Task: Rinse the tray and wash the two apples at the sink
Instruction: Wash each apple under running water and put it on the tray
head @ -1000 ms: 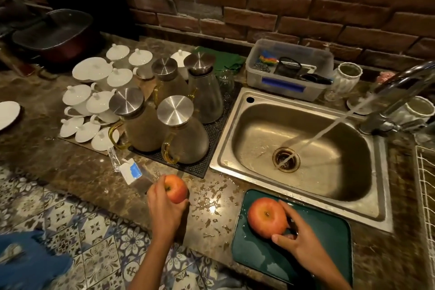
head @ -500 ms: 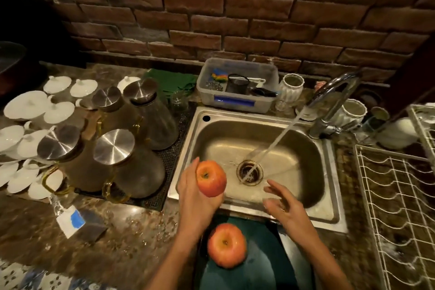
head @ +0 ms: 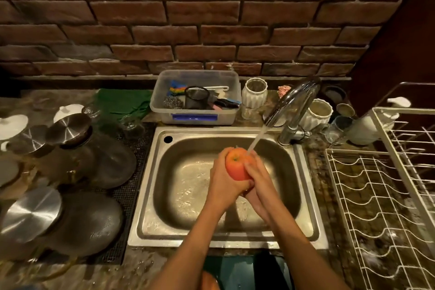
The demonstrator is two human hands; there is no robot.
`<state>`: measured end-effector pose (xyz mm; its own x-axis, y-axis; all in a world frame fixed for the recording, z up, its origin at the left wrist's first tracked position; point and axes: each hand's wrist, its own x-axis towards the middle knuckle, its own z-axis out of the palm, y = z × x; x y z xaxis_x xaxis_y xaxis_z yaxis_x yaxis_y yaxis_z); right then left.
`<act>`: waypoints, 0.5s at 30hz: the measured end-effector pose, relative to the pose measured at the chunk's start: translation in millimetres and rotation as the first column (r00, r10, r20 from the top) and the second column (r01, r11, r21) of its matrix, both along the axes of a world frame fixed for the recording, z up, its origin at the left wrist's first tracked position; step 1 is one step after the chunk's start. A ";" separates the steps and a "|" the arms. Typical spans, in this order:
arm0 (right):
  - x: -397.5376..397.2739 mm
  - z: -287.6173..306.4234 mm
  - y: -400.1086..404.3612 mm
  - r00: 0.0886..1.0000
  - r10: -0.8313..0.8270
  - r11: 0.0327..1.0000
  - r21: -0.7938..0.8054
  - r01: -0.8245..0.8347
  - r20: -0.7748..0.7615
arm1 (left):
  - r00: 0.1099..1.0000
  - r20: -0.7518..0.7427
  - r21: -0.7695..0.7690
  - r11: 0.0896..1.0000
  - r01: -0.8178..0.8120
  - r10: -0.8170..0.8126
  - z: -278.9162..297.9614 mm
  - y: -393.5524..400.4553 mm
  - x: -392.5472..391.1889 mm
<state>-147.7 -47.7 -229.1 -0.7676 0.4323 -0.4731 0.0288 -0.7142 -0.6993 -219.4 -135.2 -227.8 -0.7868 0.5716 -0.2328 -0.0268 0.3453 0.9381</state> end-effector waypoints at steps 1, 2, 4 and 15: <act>-2.7 -4.6 1.9 1.000 -0.018 1.000 -0.002 0.018 0.013 | 1.000 0.015 0.003 1.000 0.021 -0.021 -7.0 2.3 -1.4; -4.8 -8.4 3.2 0.999 -0.028 0.999 0.021 0.028 0.027 | 0.999 0.033 0.016 0.999 0.042 -0.042 -12.6 3.3 -1.5; -7.1 -13.5 4.6 0.997 -0.048 0.994 0.105 0.041 0.060 | 0.993 0.080 0.066 0.995 0.078 -0.083 -20.6 4.1 1.1; -19.6 -22.3 -1.6 0.958 -0.170 0.960 0.258 0.107 0.232 | 0.934 -0.028 -0.082 0.931 -0.356 0.355 -29.1 42.6 20.4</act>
